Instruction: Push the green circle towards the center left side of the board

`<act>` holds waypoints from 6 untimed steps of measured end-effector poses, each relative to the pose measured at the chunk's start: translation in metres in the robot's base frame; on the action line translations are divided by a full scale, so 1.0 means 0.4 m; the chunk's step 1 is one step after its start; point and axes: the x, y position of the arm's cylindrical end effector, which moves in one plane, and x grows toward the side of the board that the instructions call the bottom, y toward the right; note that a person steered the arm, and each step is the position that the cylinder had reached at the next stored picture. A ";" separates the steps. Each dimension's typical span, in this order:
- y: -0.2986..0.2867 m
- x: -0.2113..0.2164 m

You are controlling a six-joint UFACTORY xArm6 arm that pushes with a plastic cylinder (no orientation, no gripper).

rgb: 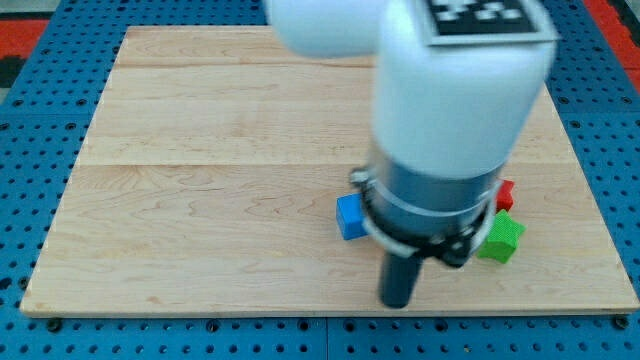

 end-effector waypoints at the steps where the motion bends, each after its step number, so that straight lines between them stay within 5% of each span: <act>1: 0.043 -0.151; 3: -0.113 -0.454; 4: -0.106 -0.509; 5: -0.284 -0.560; 6: -0.326 -0.475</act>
